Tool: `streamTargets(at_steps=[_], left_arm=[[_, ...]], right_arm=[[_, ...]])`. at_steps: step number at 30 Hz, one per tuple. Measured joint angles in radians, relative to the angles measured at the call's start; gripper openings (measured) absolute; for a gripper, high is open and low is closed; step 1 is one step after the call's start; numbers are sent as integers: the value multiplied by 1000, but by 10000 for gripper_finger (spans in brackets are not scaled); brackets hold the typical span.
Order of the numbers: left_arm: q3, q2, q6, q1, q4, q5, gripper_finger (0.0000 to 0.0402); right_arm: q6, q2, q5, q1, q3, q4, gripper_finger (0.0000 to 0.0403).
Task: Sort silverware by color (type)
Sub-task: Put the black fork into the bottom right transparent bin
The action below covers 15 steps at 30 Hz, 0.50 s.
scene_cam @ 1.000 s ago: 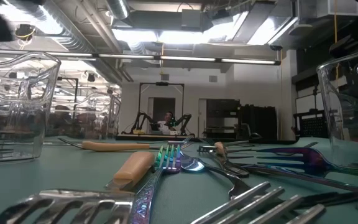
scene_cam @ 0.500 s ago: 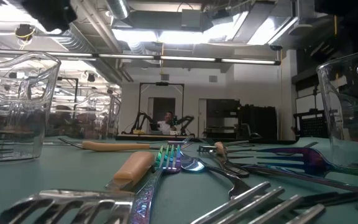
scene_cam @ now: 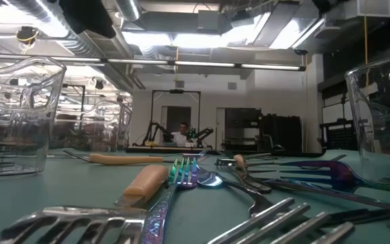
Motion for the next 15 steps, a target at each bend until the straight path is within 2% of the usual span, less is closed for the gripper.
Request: streamTargets(at_steps=[6,15], left_arm=[[0,0,51,11,-1,4,114],[0,0,60,11,-5,3,114]], right_arm=[[28,12,165,-121,11,56,96],[83,110,95,-319,11,63,96]])
